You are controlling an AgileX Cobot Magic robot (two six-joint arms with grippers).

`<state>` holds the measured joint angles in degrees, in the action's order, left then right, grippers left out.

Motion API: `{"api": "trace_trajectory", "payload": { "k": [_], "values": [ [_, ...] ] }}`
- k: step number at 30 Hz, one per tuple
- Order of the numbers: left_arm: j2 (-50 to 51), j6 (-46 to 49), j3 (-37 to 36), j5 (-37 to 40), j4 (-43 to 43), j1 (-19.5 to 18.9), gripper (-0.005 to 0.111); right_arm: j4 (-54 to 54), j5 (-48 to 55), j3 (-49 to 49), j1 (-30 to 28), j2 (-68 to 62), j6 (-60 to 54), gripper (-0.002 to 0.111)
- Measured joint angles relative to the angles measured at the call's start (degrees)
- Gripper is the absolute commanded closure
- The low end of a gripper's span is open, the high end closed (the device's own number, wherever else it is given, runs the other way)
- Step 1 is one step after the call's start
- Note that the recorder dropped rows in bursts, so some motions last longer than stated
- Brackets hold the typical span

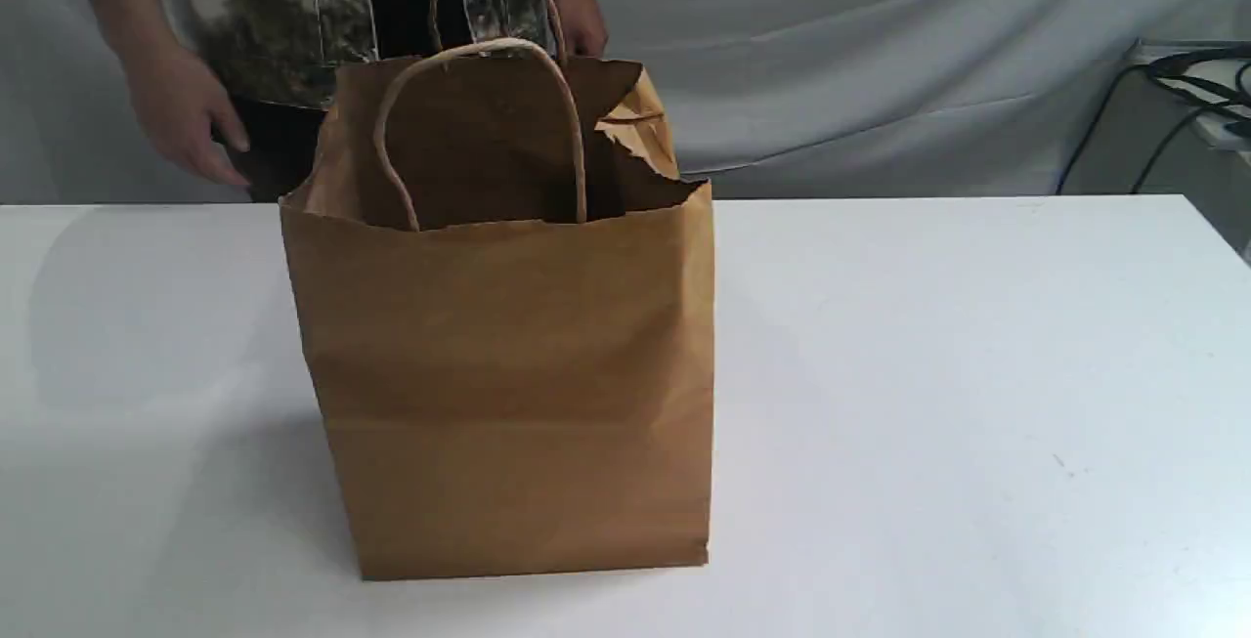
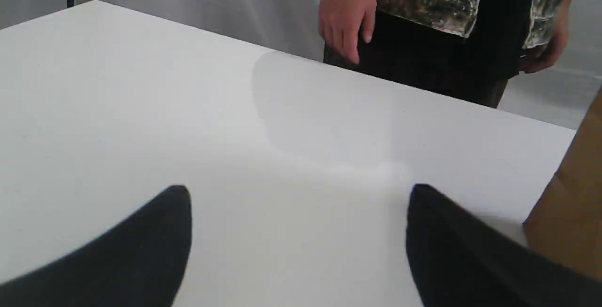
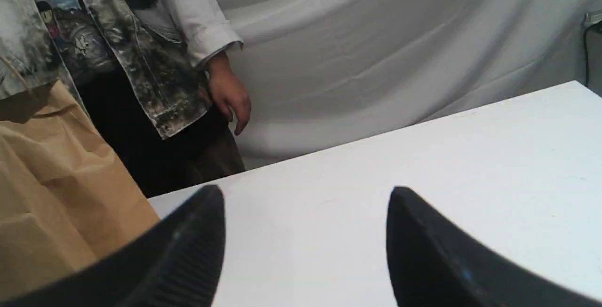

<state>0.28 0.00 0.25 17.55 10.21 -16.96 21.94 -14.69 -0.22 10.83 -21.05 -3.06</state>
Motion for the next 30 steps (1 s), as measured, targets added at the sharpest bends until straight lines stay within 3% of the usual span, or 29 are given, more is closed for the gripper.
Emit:
{"api": "trace_trajectory", "payload": {
  "k": [5, 11, 18, 27, 30],
  "values": [
    [0.0, 0.0, 0.0, 0.0, 0.0, 0.0, 0.04, -0.12, 2.13, 0.0, -0.16, 2.86, -4.42, 0.057],
    [0.0, 0.0, 0.0, 0.0, 0.0, 0.0, 0.04, -2.61, 18.64, 0.0, -0.29, 11.82, -14.14, 0.057],
    [0.0, 0.0, 0.0, 0.0, 0.0, 0.0, 0.04, -10.83, 30.01, 0.0, -1.74, 20.43, -14.52, 0.057],
    [0.0, 0.0, 0.0, 0.0, -0.09, 0.0, 0.04, -37.44, 33.51, 0.0, -2.83, 20.7, 19.55, 0.057],
    [0.0, 0.0, 0.0, 0.0, -0.09, 0.0, 0.04, -41.88, 34.06, 0.0, -2.83, 20.7, 24.99, 0.057]
  ]
}}
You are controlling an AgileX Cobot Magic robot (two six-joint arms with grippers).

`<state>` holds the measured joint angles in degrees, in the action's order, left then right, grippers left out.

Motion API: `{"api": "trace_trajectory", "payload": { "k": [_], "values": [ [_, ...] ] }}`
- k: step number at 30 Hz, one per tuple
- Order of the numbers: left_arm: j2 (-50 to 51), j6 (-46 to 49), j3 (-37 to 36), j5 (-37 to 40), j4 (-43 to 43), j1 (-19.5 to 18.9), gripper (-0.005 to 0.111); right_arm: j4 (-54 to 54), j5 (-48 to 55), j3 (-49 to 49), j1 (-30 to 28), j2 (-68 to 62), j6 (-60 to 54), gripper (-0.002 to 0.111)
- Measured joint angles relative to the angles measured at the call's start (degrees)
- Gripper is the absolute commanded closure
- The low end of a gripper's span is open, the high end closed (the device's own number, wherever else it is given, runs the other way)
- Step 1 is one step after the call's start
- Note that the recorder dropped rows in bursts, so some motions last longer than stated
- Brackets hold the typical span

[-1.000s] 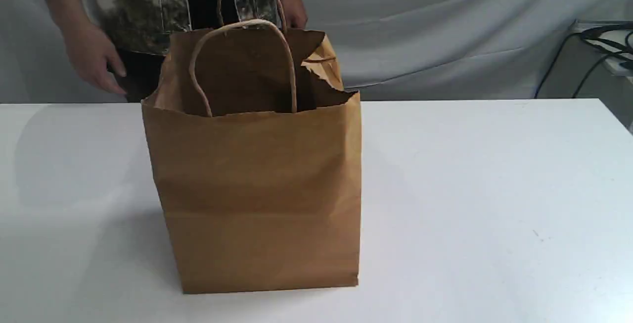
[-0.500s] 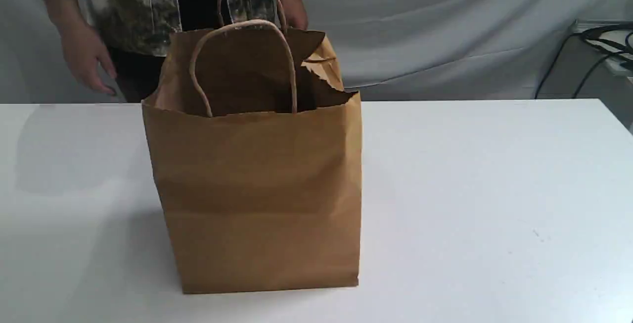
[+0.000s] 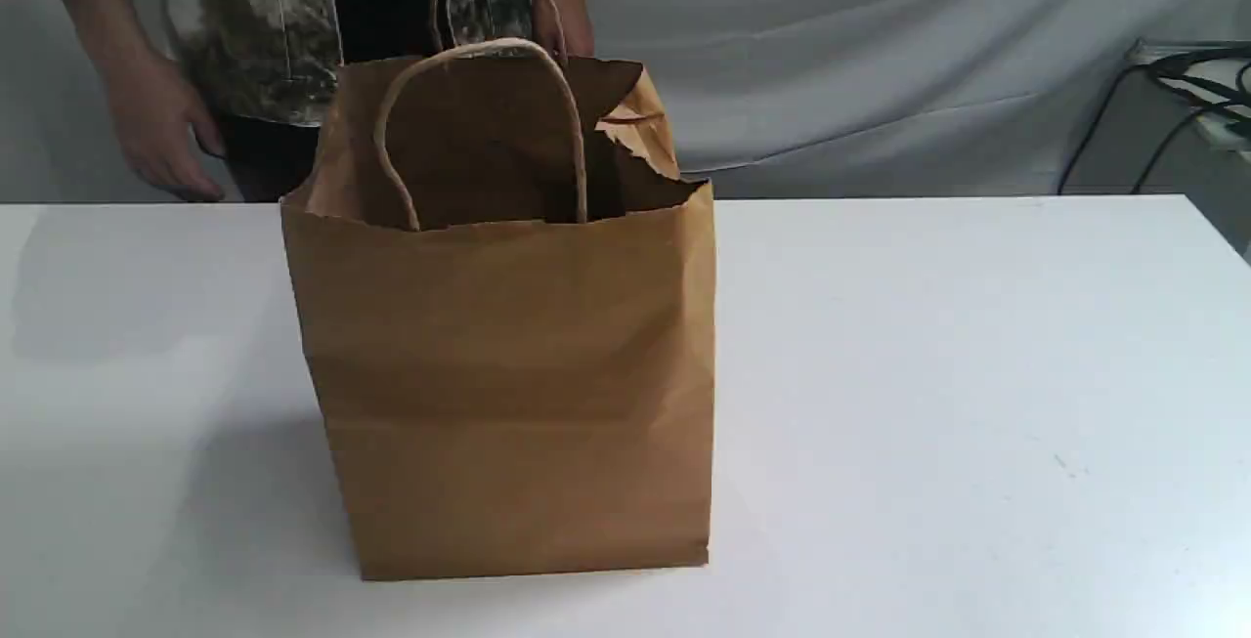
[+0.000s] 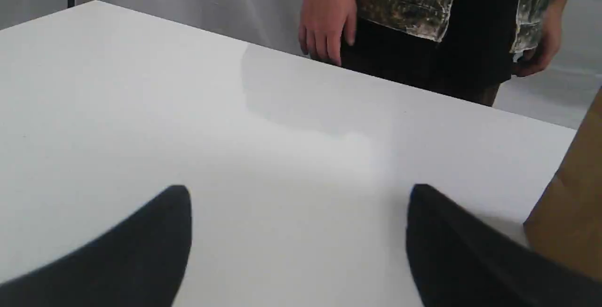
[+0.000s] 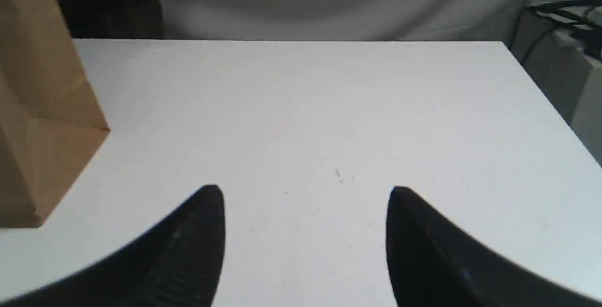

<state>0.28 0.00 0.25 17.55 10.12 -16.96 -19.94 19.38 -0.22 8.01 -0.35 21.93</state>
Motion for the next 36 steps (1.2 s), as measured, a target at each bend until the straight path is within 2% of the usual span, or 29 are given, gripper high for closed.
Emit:
{"api": "trace_trajectory", "payload": {
  "k": [9, 14, 20, 36],
  "values": [
    [0.0, 0.0, 0.0, 0.0, 0.0, 0.0, 0.04, -1.04, 0.04, 0.0, 0.0, 0.0, 1.63, 0.057],
    [0.0, 0.0, 0.0, 0.0, 0.0, 0.0, 0.04, 6.82, -0.36, 0.0, 0.0, 0.0, -8.34, 0.057],
    [0.0, 0.0, 0.0, 0.0, 0.0, 0.0, 0.04, 9.39, -0.51, 0.0, 0.0, 0.0, -14.76, 0.057],
    [0.0, 0.0, 0.0, 0.0, 0.0, 0.0, 0.04, 13.15, -0.41, 0.0, 0.0, 0.0, -14.61, 0.057]
  ]
}}
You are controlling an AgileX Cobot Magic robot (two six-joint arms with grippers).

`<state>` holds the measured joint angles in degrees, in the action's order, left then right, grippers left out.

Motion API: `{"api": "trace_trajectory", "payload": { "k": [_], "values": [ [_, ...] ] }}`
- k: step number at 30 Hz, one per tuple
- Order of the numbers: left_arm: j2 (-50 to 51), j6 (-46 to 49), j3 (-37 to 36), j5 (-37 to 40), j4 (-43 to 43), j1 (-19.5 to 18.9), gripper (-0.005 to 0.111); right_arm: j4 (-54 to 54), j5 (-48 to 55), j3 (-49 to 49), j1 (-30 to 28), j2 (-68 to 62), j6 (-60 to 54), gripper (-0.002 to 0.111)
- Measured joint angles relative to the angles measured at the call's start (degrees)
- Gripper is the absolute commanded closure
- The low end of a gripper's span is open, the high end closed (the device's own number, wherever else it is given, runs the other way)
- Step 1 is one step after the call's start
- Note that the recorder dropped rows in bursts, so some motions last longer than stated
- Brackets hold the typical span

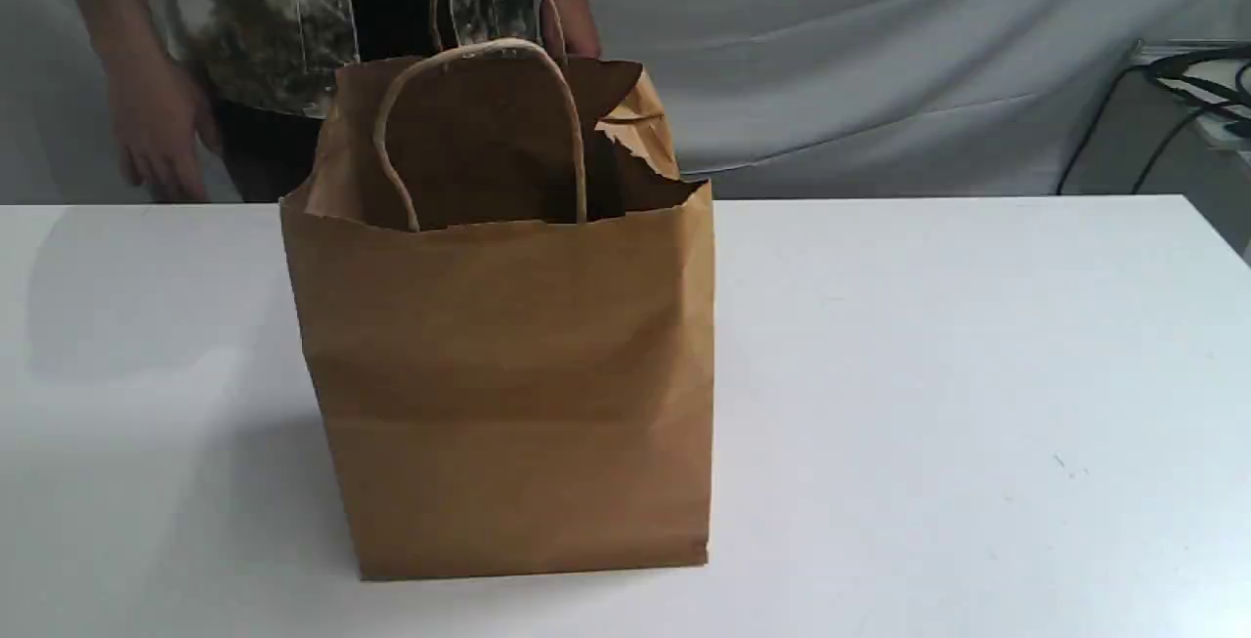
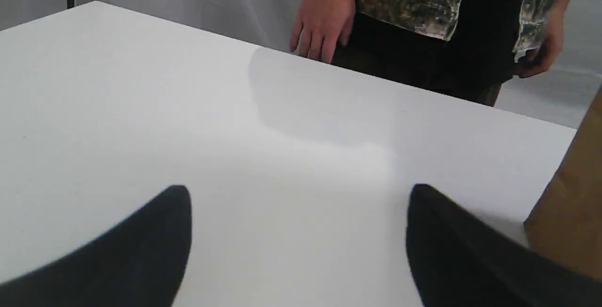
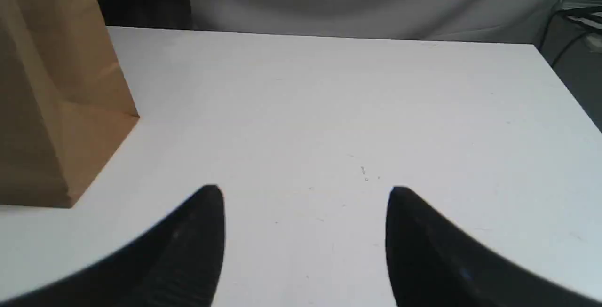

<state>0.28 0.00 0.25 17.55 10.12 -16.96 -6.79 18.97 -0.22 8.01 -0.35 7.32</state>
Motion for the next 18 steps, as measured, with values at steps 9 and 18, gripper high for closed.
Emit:
{"api": "trace_trajectory", "payload": {
  "k": [9, 18],
  "values": [
    [0.0, 0.0, 0.0, 0.0, 0.0, 0.0, 0.04, 0.0, 0.0, 0.0, 0.0, 0.0, 0.0, 0.057],
    [0.0, 0.0, 0.0, 0.0, 0.0, 3.56, 0.04, 0.0, 0.0, 0.0, 0.0, 0.0, 0.0, 0.057]
  ]
}}
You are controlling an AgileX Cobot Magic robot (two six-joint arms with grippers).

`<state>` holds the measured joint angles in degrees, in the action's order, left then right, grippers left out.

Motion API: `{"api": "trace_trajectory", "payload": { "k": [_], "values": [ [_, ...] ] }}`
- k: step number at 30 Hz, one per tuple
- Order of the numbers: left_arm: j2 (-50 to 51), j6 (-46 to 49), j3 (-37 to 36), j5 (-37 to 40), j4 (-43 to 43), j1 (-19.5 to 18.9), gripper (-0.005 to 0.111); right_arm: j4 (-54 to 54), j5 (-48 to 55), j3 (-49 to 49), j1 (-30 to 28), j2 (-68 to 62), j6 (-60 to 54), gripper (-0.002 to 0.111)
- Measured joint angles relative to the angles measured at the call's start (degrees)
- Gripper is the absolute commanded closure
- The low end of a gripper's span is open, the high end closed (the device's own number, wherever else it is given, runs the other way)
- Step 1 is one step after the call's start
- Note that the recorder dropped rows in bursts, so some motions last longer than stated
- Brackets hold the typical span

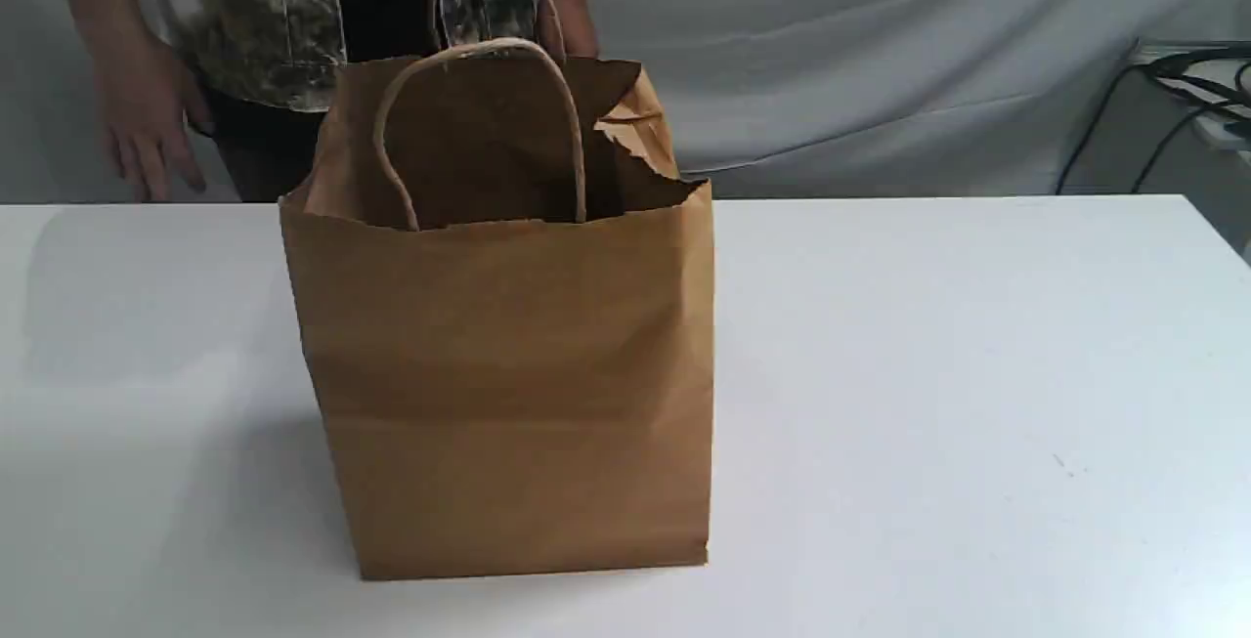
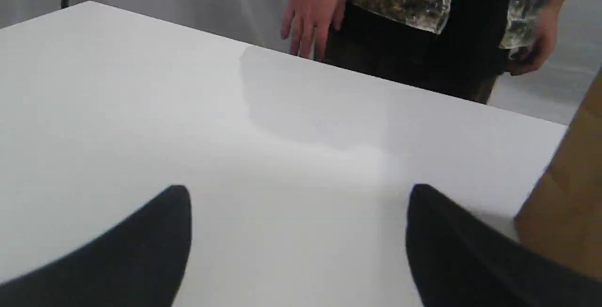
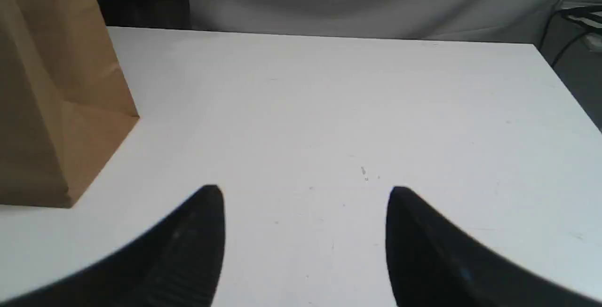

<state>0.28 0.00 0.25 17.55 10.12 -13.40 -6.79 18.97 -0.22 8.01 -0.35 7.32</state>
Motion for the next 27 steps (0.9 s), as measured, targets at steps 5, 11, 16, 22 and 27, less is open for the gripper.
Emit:
{"api": "trace_trajectory", "payload": {
  "k": [5, 11, 16, 22, 27],
  "values": [
    [0.0, 0.0, 0.0, 0.0, 0.0, 11.28, 0.04, 0.0, 0.0, 0.0, 0.0, 0.0, 0.0, 0.057],
    [0.0, 0.0, 0.0, 0.0, 0.0, 11.23, 0.04, 0.0, 0.0, 0.0, 0.0, 0.0, 0.0, 0.057],
    [0.0, 0.0, 0.0, 0.0, 0.0, 10.78, 0.04, 0.0, 0.0, 0.0, 0.0, 0.0, 0.0, 0.057],
    [0.0, 0.0, 0.0, 0.0, 0.0, 10.78, 0.04, 0.0, 0.0, 0.0, 0.0, 0.0, 0.0, 0.057],
    [0.0, 0.0, 0.0, 0.0, 0.0, 10.78, 0.04, 0.0, 0.0, 0.0, 0.0, 0.0, 0.0, 0.057]
  ]
}}
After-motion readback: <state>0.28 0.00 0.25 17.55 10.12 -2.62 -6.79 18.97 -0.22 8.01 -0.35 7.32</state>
